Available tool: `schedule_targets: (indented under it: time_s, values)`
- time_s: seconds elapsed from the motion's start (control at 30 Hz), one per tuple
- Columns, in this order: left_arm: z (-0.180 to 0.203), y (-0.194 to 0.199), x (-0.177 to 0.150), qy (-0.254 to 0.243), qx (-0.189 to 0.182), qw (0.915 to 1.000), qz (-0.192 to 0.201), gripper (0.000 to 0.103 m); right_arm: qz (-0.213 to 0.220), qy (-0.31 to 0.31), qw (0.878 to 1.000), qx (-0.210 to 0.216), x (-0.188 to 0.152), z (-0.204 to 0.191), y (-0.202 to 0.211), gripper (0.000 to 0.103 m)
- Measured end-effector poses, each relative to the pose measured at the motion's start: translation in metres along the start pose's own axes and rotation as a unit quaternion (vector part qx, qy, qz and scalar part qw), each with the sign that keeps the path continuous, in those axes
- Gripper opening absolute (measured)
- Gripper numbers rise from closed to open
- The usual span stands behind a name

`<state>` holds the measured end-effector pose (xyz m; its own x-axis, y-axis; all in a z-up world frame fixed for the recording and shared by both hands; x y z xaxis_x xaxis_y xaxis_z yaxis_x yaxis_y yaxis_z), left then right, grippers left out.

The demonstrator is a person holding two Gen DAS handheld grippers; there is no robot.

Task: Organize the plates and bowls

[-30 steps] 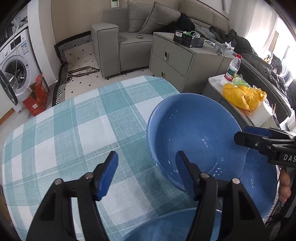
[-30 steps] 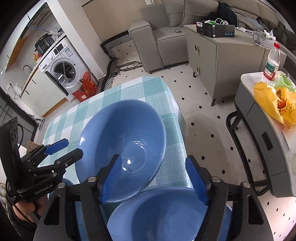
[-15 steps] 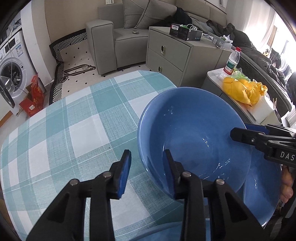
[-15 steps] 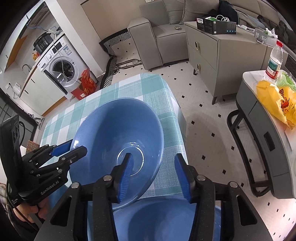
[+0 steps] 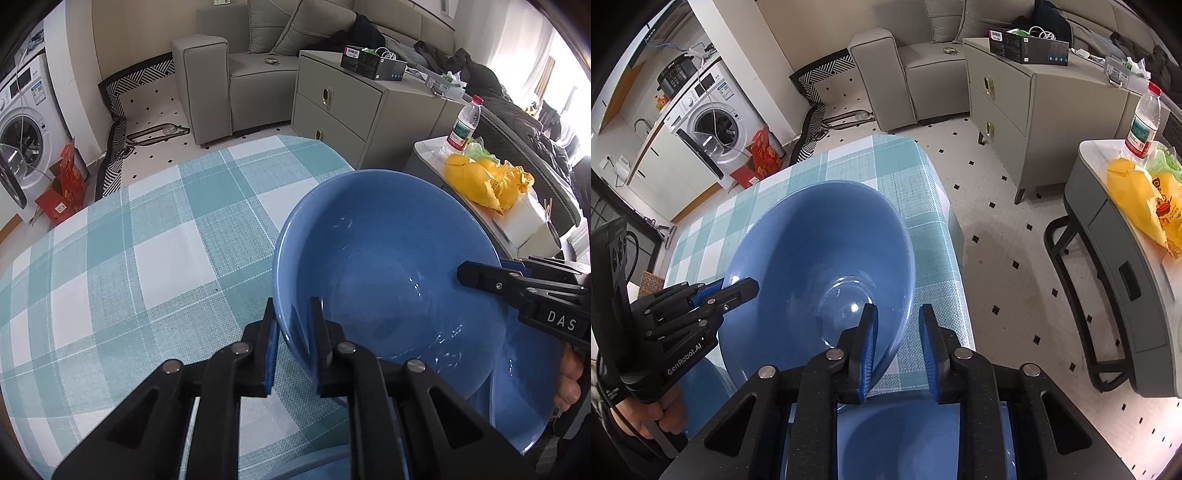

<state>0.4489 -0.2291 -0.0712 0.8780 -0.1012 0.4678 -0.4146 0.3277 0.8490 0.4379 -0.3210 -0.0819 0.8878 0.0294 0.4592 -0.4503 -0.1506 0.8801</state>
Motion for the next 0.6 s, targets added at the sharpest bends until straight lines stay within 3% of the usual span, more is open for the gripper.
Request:
schedule_targets:
  time_s: [0.6]
  values:
    - [0.0001, 0.0102, 0.0060, 0.004, -0.002, 0.9998, 0.019, 0.011, 0.013, 0.023, 0.999, -0.018, 0.0039, -0.0081, 0.0062, 0.014]
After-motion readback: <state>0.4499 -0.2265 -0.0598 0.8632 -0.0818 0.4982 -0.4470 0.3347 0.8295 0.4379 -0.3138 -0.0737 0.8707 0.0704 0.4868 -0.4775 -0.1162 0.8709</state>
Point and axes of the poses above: each gripper's, at about its wrist camera, not at the fingertips, and y roughly against the way its jaws point, z to its right, x to its top, the point moved 9 cm from there along -y, roughly the way its jaws point, and after that the axes turned 14 degrees about y, right-handed, at the moved point
